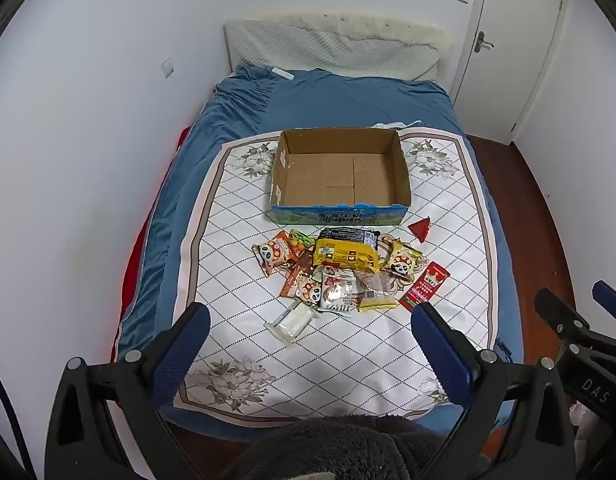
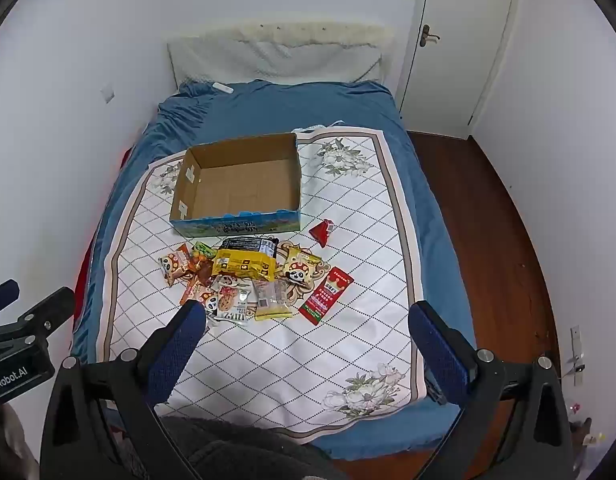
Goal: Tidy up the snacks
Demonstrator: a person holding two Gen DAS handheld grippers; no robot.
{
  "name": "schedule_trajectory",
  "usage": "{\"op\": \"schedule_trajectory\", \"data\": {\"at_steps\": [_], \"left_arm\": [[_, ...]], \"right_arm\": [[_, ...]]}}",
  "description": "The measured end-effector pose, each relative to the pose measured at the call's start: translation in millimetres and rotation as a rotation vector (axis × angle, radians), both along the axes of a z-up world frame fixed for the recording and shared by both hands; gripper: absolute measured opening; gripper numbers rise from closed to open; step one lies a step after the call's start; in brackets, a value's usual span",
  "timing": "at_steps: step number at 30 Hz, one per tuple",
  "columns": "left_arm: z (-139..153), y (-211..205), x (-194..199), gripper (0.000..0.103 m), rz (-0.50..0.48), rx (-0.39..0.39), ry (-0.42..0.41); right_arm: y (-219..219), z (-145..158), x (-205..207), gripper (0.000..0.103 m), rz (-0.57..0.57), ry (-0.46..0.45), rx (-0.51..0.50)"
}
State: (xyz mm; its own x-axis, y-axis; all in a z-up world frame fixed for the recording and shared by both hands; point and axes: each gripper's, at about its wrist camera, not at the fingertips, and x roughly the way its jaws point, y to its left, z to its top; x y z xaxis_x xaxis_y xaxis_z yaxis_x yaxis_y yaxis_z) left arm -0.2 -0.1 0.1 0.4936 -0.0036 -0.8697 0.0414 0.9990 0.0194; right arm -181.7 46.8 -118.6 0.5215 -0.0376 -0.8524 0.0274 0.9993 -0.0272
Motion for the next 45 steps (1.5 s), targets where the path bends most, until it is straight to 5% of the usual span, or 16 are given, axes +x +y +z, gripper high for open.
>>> {"op": "schedule_trajectory", "data": {"at_steps": [45], "left_arm": [[16.3, -0.2, -10.5, 0.103, -0.004, -0.012, -0.045]], "right_arm": [[2.8, 18.9, -14.6, 0.103, -0.001, -0.044, -0.006]]}}
